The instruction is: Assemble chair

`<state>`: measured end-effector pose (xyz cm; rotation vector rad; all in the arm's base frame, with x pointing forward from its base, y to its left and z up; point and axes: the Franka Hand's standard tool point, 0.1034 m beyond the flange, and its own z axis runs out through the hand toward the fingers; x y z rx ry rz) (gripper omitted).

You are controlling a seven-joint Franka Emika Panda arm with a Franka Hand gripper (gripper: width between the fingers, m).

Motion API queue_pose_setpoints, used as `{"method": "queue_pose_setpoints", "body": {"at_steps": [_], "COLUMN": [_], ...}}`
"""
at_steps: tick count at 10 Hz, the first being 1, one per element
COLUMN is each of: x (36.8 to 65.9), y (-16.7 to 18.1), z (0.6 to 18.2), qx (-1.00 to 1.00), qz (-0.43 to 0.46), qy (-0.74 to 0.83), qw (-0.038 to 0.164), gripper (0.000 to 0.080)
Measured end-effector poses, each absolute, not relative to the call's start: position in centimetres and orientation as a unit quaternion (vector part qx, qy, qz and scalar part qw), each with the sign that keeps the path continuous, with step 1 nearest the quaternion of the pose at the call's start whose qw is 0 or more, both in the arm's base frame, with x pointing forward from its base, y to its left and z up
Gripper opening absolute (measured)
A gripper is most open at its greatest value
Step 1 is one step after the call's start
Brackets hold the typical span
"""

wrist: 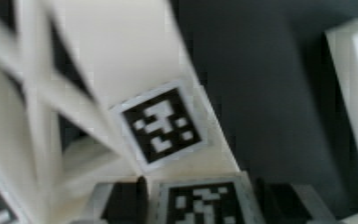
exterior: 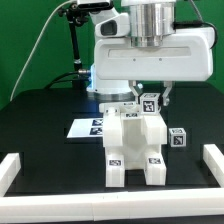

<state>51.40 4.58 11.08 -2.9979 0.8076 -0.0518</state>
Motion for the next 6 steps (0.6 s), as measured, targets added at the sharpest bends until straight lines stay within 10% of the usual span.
{"method": "queue_pose_setpoints", "body": {"at_steps": [4,6], "x": [51.44,51.44], "y": [4.34,4.34], "z": [11.03,11.03], "qx": [-0.934,-0.937], "qz": [-0.012,-0.013], "qy": [0.356,0.348], "qw": [0.030,0.030], "gripper": [0.0348,0.0612]}}
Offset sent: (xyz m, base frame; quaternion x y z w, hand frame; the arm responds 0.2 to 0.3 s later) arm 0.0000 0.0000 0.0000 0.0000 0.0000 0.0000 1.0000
